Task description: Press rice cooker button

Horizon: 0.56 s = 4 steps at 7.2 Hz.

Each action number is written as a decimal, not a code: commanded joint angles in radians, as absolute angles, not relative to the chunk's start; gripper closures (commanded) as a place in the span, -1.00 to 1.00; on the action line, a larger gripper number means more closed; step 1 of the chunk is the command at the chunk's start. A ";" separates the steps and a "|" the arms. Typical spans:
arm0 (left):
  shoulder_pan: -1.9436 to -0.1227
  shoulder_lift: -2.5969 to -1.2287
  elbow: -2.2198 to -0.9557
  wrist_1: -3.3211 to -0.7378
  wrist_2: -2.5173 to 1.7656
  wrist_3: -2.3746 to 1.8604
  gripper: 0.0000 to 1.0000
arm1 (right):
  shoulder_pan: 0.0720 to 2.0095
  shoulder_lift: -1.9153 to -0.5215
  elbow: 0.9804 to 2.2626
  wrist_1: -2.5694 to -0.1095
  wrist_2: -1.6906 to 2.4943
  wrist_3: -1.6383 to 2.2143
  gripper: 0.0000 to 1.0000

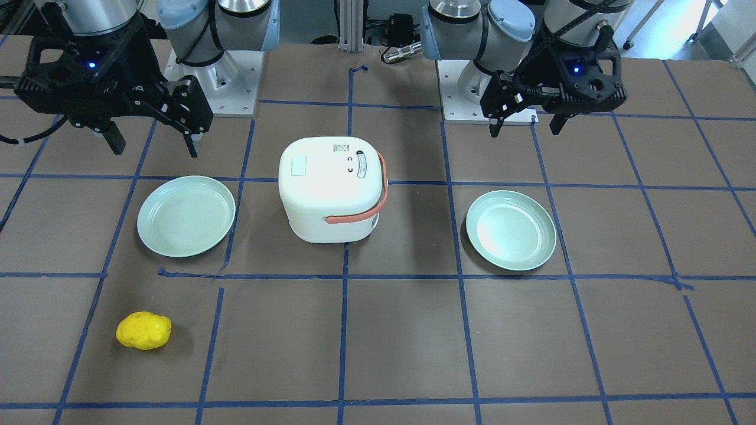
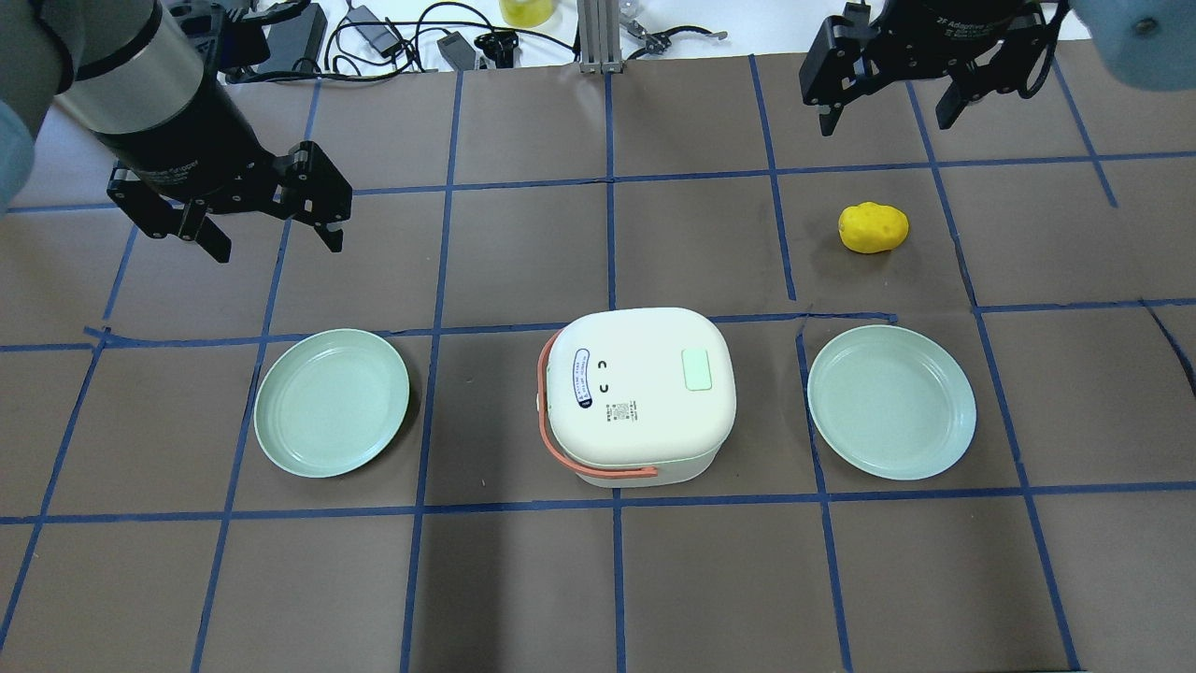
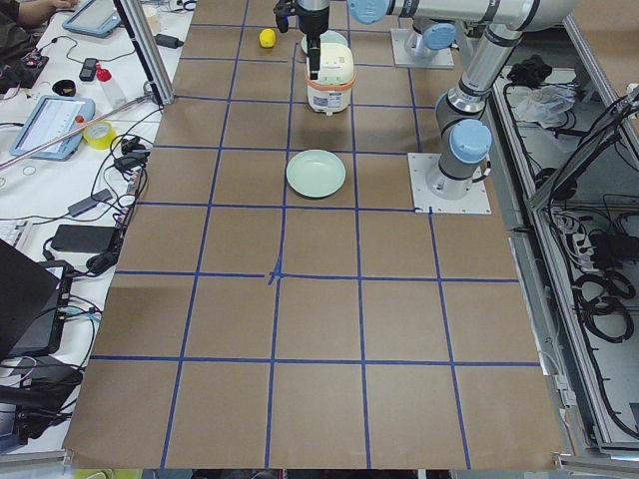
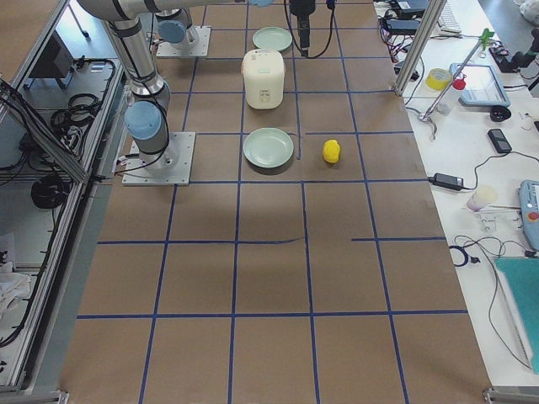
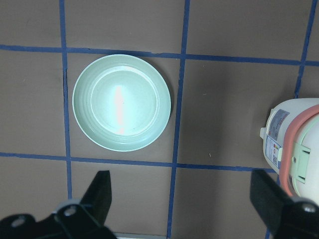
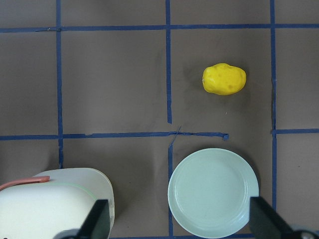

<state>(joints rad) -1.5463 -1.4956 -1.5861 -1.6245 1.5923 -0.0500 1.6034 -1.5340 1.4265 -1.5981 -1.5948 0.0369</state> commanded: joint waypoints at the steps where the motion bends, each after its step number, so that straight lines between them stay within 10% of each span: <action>1: -1.546 -1.496 -1.586 -1.624 1.592 -0.049 -1.00 | 1.603 -1.534 1.427 -1.600 -1.594 0.063 -0.95; 4: -1.546 -1.496 -1.586 -1.624 1.592 -0.049 -1.00 | 1.603 -1.534 1.427 -1.600 -1.562 0.063 -0.91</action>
